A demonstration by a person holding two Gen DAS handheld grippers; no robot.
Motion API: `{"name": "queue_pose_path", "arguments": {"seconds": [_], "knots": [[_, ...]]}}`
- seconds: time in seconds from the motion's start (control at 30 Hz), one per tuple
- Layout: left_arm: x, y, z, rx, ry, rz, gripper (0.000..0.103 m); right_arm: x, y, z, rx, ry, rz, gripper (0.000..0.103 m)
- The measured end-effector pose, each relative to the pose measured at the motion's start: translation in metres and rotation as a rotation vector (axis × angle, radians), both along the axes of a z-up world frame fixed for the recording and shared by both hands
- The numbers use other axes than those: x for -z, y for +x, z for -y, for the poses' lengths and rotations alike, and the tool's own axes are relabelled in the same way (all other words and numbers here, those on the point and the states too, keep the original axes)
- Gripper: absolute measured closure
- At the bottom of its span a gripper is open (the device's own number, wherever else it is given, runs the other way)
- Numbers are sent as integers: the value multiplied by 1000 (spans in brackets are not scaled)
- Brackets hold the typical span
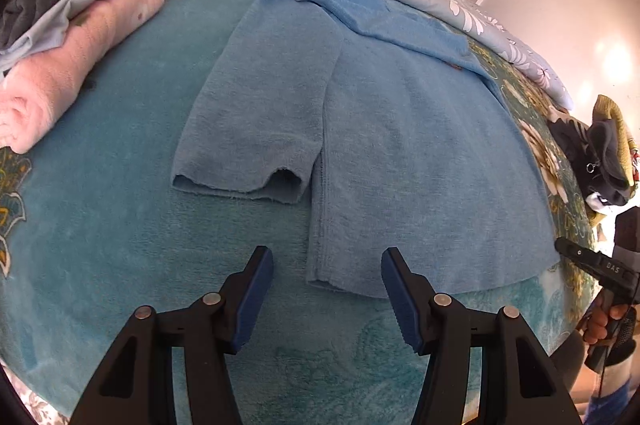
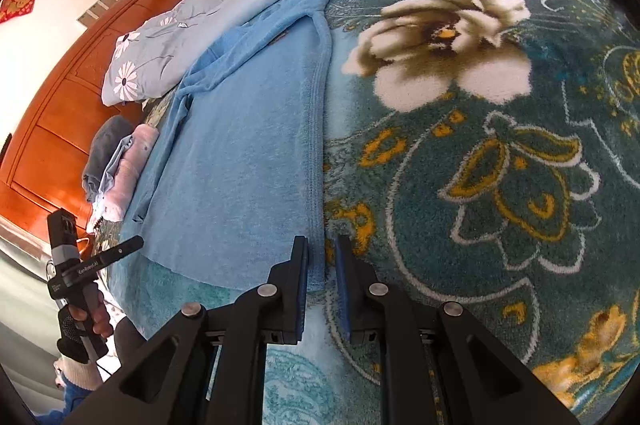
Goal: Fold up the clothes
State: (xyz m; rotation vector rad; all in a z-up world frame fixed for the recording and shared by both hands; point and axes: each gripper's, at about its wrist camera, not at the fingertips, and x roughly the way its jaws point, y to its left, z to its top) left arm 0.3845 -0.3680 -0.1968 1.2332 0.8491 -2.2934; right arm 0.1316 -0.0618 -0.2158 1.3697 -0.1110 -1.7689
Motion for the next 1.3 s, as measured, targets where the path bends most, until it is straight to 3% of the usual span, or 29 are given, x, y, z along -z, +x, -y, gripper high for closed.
{"name": "queue_pose_path", "arguments": {"seconds": [0.23, 0.3, 0.37, 0.63, 0.73, 0.83, 0.93, 1.07, 1.2, 1.3], "knots": [[3, 0, 10, -6, 101, -93, 45, 5, 6, 11, -24, -59, 41, 89], [4, 4, 14, -28, 122, -115, 48, 8, 2, 8, -6, -96, 83, 89], [6, 8, 18, -55, 144, -128, 57, 10, 0, 2, 16, -113, 98, 89], [6, 4, 14, -70, 129, -122, 62, 11, -5, -4, 48, -124, 88, 89], [6, 2, 13, -81, 121, -110, 72, 11, -3, 3, 34, -134, 87, 89], [8, 4, 14, -111, 133, -105, 95, 11, -2, 4, 34, -145, 85, 89], [6, 9, 12, -134, 142, -118, 96, 10, -4, -2, 50, -170, 89, 96], [-10, 15, -4, -105, 150, -161, 97, -13, -10, -16, 40, -205, 20, 99], [-18, 14, -21, -67, 111, -167, 97, -26, -17, -26, 26, -184, -38, 99], [-12, 13, -21, -81, 103, -150, 97, -16, -18, -24, 23, -144, -30, 99]]}}
